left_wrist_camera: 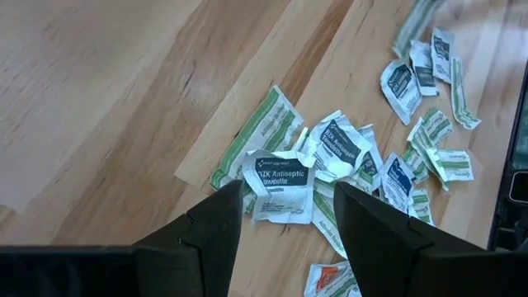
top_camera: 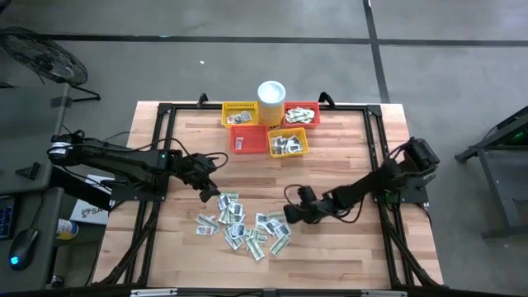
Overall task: Pick & Place First Aid Supplies
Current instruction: Put the green bandage pack into the top orange basket
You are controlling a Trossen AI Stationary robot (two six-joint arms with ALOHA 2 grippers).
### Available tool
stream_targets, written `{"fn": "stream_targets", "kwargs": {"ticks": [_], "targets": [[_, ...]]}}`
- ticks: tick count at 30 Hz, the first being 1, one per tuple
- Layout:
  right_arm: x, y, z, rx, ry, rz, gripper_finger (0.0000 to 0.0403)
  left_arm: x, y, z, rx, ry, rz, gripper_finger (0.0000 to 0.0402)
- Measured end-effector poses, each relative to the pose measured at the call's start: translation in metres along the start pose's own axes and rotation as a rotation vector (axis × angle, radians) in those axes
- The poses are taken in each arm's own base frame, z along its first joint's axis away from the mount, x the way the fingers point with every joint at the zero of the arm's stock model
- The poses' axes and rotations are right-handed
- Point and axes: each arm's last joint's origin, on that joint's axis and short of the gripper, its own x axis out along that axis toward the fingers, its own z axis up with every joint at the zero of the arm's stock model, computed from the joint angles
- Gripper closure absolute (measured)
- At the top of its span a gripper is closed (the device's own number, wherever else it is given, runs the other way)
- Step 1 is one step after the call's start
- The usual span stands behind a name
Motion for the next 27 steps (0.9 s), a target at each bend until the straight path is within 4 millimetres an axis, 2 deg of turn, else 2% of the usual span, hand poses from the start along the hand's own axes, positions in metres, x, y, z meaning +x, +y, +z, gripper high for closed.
{"fn": "stream_targets", "kwargs": {"ticks": [6,15,20,27], "targets": [[-0.023,0.014,0.007,-0.051,-0.070,0.067,0.0402,0.000,0.000,0.000,0.000,0.001,-0.001,0.0211],[-0.069,0.028,0.030,-0.127,-0.195,0.100,0.0403,0.000,0.000,0.000,-0.009,0.002,-0.001,0.0211],[-0.100,0.029,0.053,-0.167,-0.269,0.091,0.0403,0.000,0.000,0.000,-0.013,0.002,-0.002,0.0211],[-0.139,0.021,0.100,-0.245,-0.361,0.042,0.0403,0.000,0.000,0.000,-0.029,0.001,-0.001,0.0211]]}}
